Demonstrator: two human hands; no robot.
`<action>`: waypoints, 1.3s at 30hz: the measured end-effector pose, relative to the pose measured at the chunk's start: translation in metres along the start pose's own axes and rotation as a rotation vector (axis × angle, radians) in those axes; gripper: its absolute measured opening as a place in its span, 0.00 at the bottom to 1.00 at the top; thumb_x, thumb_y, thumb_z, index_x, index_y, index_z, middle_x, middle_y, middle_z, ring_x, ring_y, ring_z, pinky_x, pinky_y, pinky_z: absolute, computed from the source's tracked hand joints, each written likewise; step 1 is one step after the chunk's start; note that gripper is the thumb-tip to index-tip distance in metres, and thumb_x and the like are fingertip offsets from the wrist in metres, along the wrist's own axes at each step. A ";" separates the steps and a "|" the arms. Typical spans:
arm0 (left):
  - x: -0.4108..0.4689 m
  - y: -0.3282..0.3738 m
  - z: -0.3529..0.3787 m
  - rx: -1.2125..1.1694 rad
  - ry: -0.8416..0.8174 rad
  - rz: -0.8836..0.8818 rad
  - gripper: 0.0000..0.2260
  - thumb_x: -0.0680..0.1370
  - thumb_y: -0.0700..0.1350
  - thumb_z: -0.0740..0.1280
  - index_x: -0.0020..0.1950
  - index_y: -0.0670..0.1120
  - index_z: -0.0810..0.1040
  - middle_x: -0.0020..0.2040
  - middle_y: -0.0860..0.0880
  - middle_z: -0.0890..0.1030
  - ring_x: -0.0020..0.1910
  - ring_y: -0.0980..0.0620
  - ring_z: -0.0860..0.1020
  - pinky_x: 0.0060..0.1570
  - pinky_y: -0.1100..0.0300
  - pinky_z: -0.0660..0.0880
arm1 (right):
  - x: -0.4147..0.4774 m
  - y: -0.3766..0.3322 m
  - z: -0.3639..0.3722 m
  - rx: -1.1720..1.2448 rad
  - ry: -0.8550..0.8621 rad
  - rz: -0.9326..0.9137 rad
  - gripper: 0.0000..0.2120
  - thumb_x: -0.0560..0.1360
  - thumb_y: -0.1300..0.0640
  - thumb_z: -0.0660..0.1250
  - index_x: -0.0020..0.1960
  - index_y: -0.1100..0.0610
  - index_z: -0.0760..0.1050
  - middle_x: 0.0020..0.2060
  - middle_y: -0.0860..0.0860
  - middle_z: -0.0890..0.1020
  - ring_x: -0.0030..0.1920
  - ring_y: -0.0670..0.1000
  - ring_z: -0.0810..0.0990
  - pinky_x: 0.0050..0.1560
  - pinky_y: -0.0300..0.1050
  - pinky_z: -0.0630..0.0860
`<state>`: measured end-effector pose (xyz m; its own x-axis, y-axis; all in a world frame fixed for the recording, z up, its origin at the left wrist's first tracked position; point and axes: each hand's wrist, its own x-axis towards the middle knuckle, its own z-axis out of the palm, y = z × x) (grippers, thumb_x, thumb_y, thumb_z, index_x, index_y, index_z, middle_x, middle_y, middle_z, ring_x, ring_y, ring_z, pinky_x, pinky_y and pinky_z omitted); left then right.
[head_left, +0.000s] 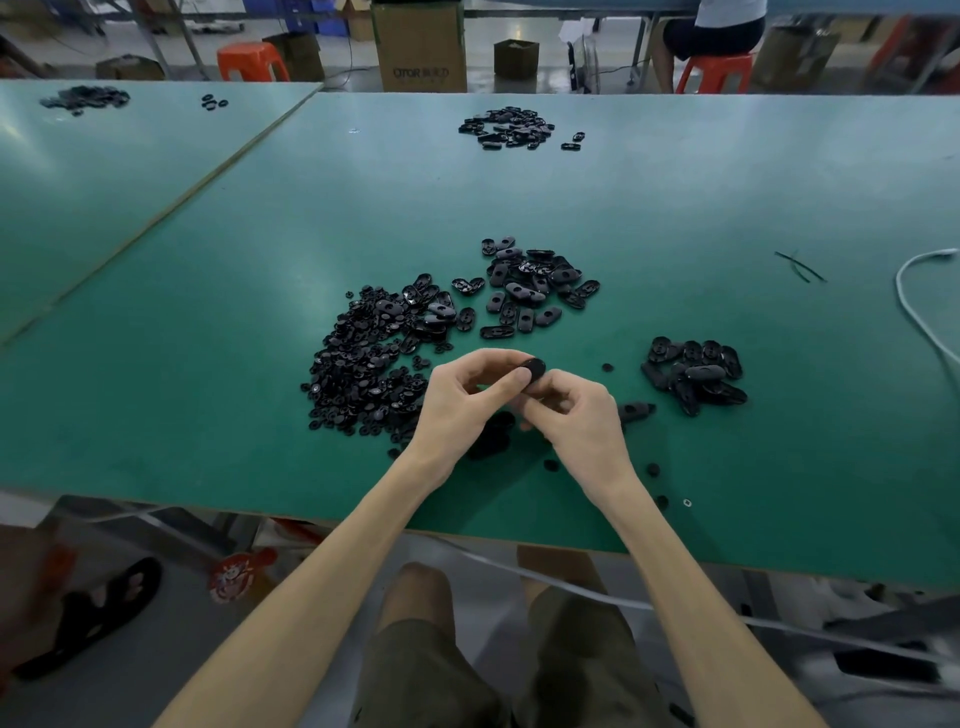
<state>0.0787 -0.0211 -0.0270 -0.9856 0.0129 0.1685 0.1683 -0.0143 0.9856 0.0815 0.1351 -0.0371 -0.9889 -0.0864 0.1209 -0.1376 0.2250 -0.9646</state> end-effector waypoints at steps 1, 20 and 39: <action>0.000 0.001 0.000 -0.012 -0.001 0.004 0.06 0.78 0.40 0.74 0.54 0.45 0.86 0.51 0.48 0.88 0.52 0.50 0.85 0.53 0.61 0.80 | 0.000 0.000 0.000 0.009 0.004 0.002 0.06 0.77 0.56 0.76 0.43 0.56 0.83 0.32 0.51 0.85 0.35 0.53 0.84 0.39 0.42 0.77; -0.002 -0.003 -0.002 0.068 0.011 -0.017 0.10 0.78 0.35 0.73 0.57 0.45 0.87 0.49 0.46 0.88 0.51 0.36 0.84 0.57 0.48 0.82 | 0.001 0.004 -0.005 0.248 0.122 0.018 0.02 0.80 0.63 0.71 0.49 0.58 0.80 0.36 0.46 0.85 0.35 0.47 0.82 0.35 0.39 0.76; -0.003 -0.003 0.000 0.168 0.000 0.014 0.10 0.78 0.31 0.70 0.54 0.43 0.86 0.48 0.47 0.88 0.48 0.48 0.86 0.53 0.57 0.82 | 0.000 0.002 -0.006 0.307 0.107 0.026 0.04 0.77 0.65 0.75 0.48 0.57 0.83 0.39 0.49 0.87 0.36 0.45 0.83 0.36 0.34 0.76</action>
<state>0.0815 -0.0216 -0.0302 -0.9831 0.0137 0.1824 0.1823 0.1533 0.9712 0.0809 0.1416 -0.0379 -0.9944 0.0220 0.1033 -0.1047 -0.0787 -0.9914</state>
